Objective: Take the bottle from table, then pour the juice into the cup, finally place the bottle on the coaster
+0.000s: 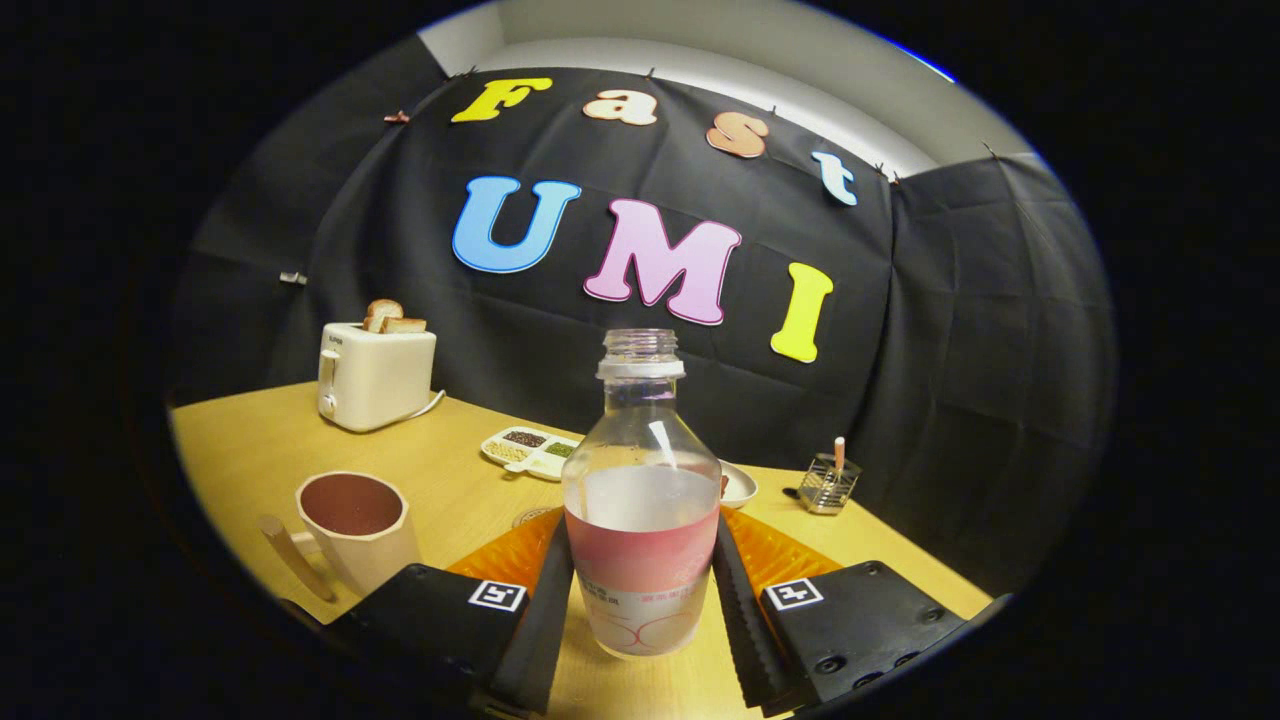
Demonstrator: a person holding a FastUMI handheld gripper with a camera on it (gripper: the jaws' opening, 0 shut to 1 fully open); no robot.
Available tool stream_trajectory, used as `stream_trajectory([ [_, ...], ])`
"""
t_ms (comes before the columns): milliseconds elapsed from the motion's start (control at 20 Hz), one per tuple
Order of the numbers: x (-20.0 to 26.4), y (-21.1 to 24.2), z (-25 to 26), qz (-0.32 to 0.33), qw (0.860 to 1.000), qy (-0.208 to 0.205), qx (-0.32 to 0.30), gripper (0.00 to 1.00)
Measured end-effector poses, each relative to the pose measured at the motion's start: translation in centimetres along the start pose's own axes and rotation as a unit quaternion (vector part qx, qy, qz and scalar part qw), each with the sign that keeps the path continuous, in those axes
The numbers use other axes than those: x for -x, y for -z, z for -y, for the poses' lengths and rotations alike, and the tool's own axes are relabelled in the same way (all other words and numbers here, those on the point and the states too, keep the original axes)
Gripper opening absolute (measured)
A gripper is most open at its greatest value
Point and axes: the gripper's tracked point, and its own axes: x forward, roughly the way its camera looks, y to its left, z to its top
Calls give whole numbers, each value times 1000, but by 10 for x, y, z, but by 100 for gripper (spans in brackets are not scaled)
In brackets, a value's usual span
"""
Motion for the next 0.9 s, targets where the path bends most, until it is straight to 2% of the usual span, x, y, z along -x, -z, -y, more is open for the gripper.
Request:
stream_trajectory([
  [250,7,-30,7,-6,996,4,86,71],
  [500,22,-42,-3,2,981,-15,195,71],
  [750,31,-39,-25,21,949,-37,313,71],
  [900,29,-41,-43,40,931,-49,359,71],
])
